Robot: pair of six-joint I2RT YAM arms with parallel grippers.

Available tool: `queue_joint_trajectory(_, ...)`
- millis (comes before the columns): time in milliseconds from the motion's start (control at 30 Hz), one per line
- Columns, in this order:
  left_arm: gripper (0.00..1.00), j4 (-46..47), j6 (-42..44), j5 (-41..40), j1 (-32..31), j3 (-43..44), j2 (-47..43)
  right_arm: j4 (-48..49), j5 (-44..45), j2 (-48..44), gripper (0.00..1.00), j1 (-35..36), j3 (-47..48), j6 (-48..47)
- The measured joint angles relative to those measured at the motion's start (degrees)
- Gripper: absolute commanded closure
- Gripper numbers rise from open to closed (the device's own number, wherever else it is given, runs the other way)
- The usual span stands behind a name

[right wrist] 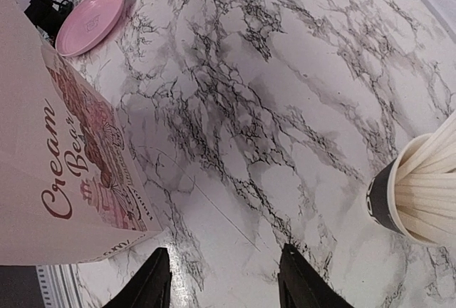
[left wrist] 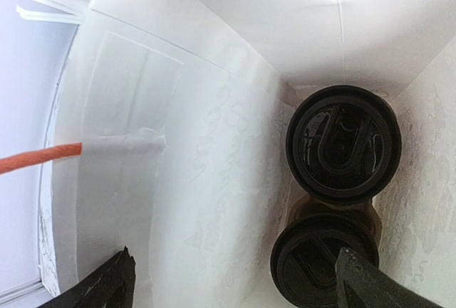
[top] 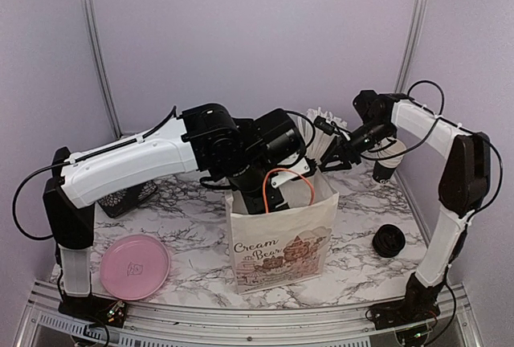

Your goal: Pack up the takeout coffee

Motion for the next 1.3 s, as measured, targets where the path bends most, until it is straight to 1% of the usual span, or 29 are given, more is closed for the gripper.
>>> queue_joint_trajectory(233, 0.01, 1.29, 0.28, -0.04, -0.26, -0.09, -1.79, -0.04, -0.24, -0.63, 0.50, -1.25, 0.00, 0.26)
queue_joint_trajectory(367, 0.01, 1.42, 0.24, 0.11, -0.50, -0.09, -4.07, -0.09, -0.24, -2.25, 0.52, -1.38, 0.24, 1.05)
queue_joint_trajectory(500, 0.01, 1.95, 0.17, 0.00, -0.66, -0.09, -6.82, -0.11, -0.17, -3.39, 0.54, -1.38, 2.43, 2.32)
queue_joint_trajectory(667, 0.01, 2.97, 0.26, -1.11, -0.66, 0.07, -10.43, 0.11, -0.15, -3.89, 0.57, -1.38, 5.46, 4.79)
queue_joint_trajectory(833, 0.01, 4.48, 0.87, -2.14, -0.66, 1.55, -13.77, 0.81, 0.09, -3.93, 0.57, -1.38, 8.74, 7.52)
queue_joint_trajectory(900, 0.01, 5.62, 1.36, -2.71, -0.66, 1.66, -15.50, 2.01, 0.52, -4.00, 0.57, -1.38, 9.57, 9.05)
queue_joint_trajectory(1000, 0.01, 7.91, 2.23, -5.40, -0.66, 1.25, -18.60, 5.09, 2.27, -4.37, 0.59, -1.38, 9.73, 12.33)
queue_joint_trajectory(1100, 0.01, 14.82, 3.39, -11.17, -0.42, -5.73, -24.63, 9.03, 5.31, -4.50, 0.62, -1.40, 9.75, 16.02)
queue_joint_trajectory(1167, 0.01, 22.08, 4.28, -15.52, 0.50, -14.49, -30.05, 11.21, 7.04, -4.42, 0.64, -1.62, 9.84, 18.34)
queue_joint_trajectory(1200, 0.01, 26.47, 4.48, -18.23, 1.70, -20.02, -33.09, 12.00, 7.63, -4.17, 0.64, -1.92, 10.32, 19.76)
queue_joint_trajectory(1300, 0.03, 36.72, 3.80, -24.52, 6.54, -31.32, -38.03, 14.40, 8.50, -2.99, 0.65, -3.45, 12.46, 23.06)
